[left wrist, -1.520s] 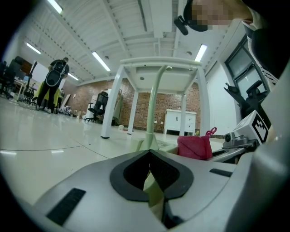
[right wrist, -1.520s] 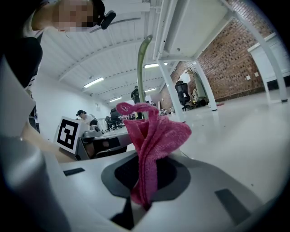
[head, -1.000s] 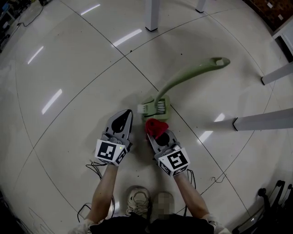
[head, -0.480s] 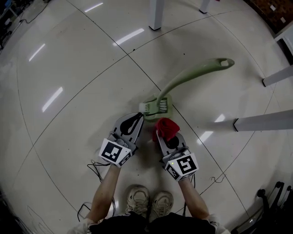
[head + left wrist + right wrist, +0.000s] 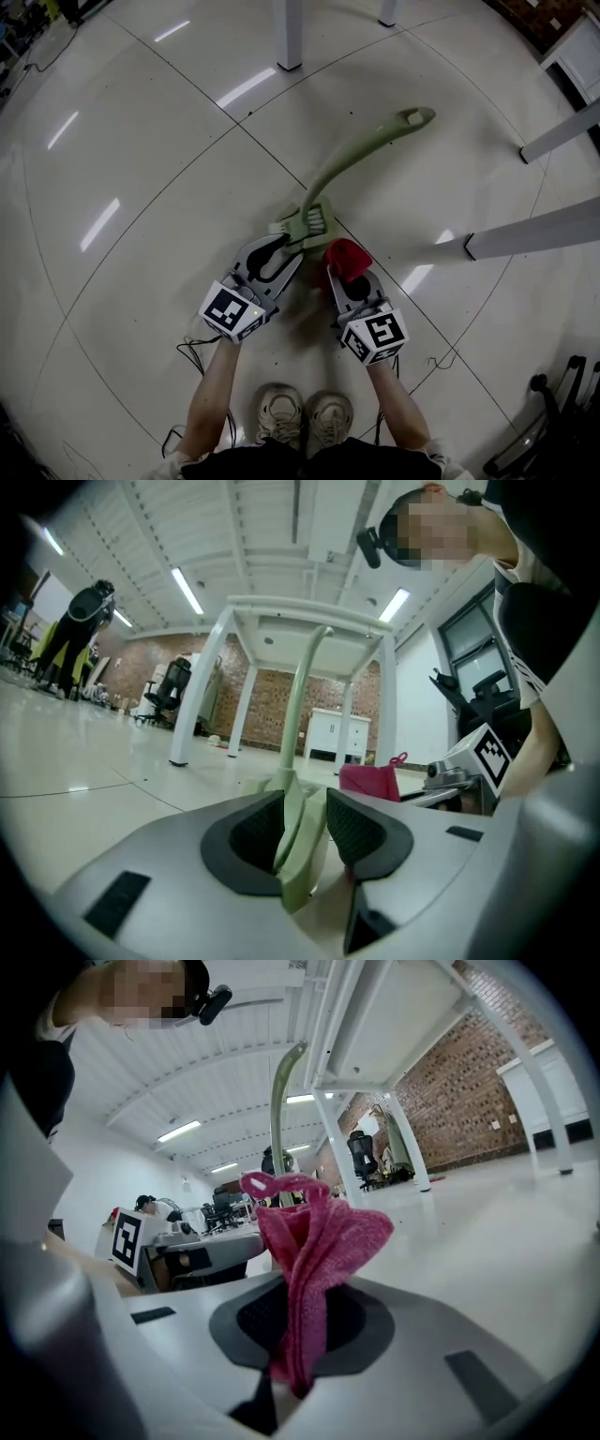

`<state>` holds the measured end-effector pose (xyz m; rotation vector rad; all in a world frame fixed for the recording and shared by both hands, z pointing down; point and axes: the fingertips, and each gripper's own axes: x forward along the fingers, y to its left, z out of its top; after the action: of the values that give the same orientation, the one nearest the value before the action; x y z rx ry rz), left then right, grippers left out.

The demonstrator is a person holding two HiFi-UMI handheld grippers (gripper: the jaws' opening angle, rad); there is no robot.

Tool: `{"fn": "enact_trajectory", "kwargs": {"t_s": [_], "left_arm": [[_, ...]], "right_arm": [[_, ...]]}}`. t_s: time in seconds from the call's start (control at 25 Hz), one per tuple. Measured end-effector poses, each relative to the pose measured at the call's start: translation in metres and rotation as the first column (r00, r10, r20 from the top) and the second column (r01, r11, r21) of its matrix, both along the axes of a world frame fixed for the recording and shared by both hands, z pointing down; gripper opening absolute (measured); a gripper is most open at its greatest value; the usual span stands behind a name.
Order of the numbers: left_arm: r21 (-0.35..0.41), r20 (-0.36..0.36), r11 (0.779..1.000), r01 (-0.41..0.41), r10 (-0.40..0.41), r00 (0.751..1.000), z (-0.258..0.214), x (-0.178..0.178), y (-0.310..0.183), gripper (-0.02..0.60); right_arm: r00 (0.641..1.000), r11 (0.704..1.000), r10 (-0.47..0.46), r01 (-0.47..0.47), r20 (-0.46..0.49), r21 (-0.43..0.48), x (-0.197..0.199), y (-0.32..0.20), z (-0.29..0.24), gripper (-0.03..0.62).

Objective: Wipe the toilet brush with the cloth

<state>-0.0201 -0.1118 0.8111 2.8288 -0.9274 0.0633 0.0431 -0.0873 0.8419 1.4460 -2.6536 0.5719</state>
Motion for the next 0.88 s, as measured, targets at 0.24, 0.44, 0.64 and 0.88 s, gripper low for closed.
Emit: {"fn": "enact_trajectory", "kwargs": {"t_s": [0.24, 0.44, 0.64, 0.88], "left_arm": [[0.004, 0.049, 0.997, -0.075, 0.075, 0.996, 0.007, 0.018, 0.002, 0.118], [-0.017, 0.047, 0.996, -0.092, 0.092, 0.995, 0.009, 0.024, 0.003, 0.118], [-0.031, 0.053, 0.995, -0.096, 0.098, 0.994, 0.009, 0.026, 0.007, 0.117], [-0.018, 0.09, 0.992, -0.127, 0.128, 0.988, 0.007, 0.038, 0.024, 0.118]], "right_arm": [[0.999, 1.0, 0.015, -0.015, -0.03, -0.005, 0.004, -0.009, 0.005, 0.032], [0.999, 1.0, 0.001, 0.0, -0.048, 0.004, 0.004, -0.013, 0.005, 0.031], [0.998, 1.0, -0.012, 0.013, -0.067, 0.014, 0.005, -0.022, 0.006, 0.032], [0.994, 0.999, -0.014, 0.018, -0.105, 0.033, 0.009, -0.038, 0.006, 0.032]]}}
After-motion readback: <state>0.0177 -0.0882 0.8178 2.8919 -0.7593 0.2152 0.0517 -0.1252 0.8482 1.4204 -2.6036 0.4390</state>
